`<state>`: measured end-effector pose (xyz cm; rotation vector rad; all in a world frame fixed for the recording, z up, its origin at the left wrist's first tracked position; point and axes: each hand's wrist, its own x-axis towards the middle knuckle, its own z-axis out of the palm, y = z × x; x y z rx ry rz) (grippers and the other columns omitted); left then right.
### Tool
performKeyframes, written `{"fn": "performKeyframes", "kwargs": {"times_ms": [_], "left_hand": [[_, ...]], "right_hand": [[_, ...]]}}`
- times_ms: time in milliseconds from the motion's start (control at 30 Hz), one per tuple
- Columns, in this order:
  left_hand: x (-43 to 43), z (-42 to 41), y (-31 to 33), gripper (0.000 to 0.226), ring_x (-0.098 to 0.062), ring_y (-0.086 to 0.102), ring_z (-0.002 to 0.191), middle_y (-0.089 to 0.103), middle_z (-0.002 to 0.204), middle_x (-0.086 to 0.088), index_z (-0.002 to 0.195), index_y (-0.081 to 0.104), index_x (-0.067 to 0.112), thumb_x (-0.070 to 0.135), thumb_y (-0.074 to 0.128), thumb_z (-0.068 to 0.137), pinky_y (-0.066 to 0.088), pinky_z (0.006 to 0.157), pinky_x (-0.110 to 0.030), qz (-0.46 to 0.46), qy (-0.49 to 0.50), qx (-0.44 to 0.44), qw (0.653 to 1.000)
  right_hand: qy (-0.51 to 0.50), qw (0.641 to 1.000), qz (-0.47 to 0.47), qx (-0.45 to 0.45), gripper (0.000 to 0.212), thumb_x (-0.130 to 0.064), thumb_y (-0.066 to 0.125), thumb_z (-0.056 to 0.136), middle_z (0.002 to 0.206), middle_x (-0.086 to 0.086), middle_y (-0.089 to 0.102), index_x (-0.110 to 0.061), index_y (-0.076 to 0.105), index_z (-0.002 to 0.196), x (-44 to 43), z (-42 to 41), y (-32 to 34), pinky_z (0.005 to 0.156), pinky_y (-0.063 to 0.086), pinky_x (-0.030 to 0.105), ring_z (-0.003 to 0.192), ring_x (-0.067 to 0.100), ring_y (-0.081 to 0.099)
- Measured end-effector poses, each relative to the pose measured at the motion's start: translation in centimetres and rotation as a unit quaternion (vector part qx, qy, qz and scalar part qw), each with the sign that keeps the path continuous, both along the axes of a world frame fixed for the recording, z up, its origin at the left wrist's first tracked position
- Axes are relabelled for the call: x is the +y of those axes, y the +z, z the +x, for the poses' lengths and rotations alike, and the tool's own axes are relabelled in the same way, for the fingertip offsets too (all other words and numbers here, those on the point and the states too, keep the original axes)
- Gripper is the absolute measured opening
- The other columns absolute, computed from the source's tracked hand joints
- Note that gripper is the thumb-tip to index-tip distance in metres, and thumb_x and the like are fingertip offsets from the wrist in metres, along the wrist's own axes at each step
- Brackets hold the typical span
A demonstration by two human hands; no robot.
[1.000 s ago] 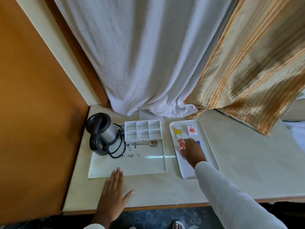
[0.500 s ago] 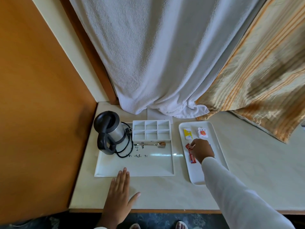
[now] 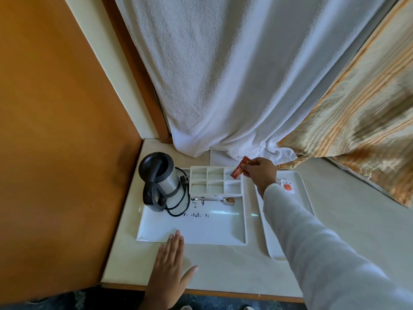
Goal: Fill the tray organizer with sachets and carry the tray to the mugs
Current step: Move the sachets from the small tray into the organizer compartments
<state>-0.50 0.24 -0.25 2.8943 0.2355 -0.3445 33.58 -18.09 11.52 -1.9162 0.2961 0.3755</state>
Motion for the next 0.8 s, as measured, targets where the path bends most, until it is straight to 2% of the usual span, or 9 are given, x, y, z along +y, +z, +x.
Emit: {"fn": "performKeyframes", "kwargs": {"times_ms": [200,367,500,600,700,800], "left_hand": [[-0.1,0.1,0.1,0.093,-0.03,0.027,0.15,0.023,0.166,-0.012,0.155,0.031,0.006,0.075,0.034,0.092,0.02,0.117,-0.046,0.006,0.002,-0.012,1.0],[-0.1,0.0,0.0,0.094,-0.031,0.026,0.151,0.022,0.166,-0.012,0.155,0.028,0.006,0.075,0.036,0.092,0.025,0.114,-0.049,0.008,0.001,-0.022,1.0],[-0.2,0.0,0.0,0.094,-0.03,0.024,0.151,0.02,0.167,-0.012,0.156,0.027,0.006,0.075,0.038,0.092,0.025,0.115,-0.049,0.01,0.004,-0.023,1.0],[-0.4,0.1,0.0,0.094,-0.03,0.023,0.152,0.02,0.167,-0.012,0.156,0.027,0.006,0.074,0.037,0.092,0.025,0.115,-0.049,0.011,0.004,-0.022,1.0],[-0.4,0.1,0.1,0.094,-0.03,0.022,0.152,0.02,0.166,-0.012,0.156,0.028,0.006,0.075,0.036,0.092,0.023,0.115,-0.048,0.013,0.006,-0.02,1.0],[-0.4,0.2,0.2,0.094,-0.03,0.021,0.152,0.02,0.167,-0.013,0.156,0.027,0.006,0.075,0.035,0.092,0.022,0.116,-0.048,0.014,0.006,-0.014,1.0]], "right_hand": [[-0.04,0.998,-0.043,-0.004,0.013,-0.024,0.08,0.067,0.073,0.002,0.075,-0.015,0.071,0.07,0.8,0.6,-3.6,0.079,0.063,0.05,0.079,0.024,0.075],[-0.039,0.995,-0.086,-0.024,0.017,-0.022,0.076,0.08,0.081,0.009,0.073,-0.006,0.07,0.081,2.0,-0.8,-3.3,0.078,0.059,0.041,0.083,0.026,0.069],[-0.061,0.994,-0.081,-0.033,0.013,-0.019,0.072,0.085,0.078,0.008,0.073,-0.009,0.067,0.079,2.4,-1.2,-4.1,0.078,0.062,0.045,0.078,0.025,0.071],[-0.091,0.993,-0.061,-0.033,0.019,-0.025,0.067,0.09,0.07,0.009,0.074,-0.009,0.064,0.08,2.5,-1.4,-4.6,0.077,0.062,0.045,0.071,0.026,0.074],[-0.07,0.993,-0.083,-0.047,0.024,-0.028,0.066,0.093,0.077,0.012,0.073,-0.005,0.064,0.084,2.6,-1.7,-4.7,0.073,0.054,0.039,0.078,0.031,0.071],[-0.012,0.99,-0.125,-0.07,0.033,-0.034,0.076,0.084,0.084,0.012,0.069,-0.002,0.068,0.086,2.7,-2.2,-4.5,0.068,0.041,0.032,0.082,0.03,0.064]]}}
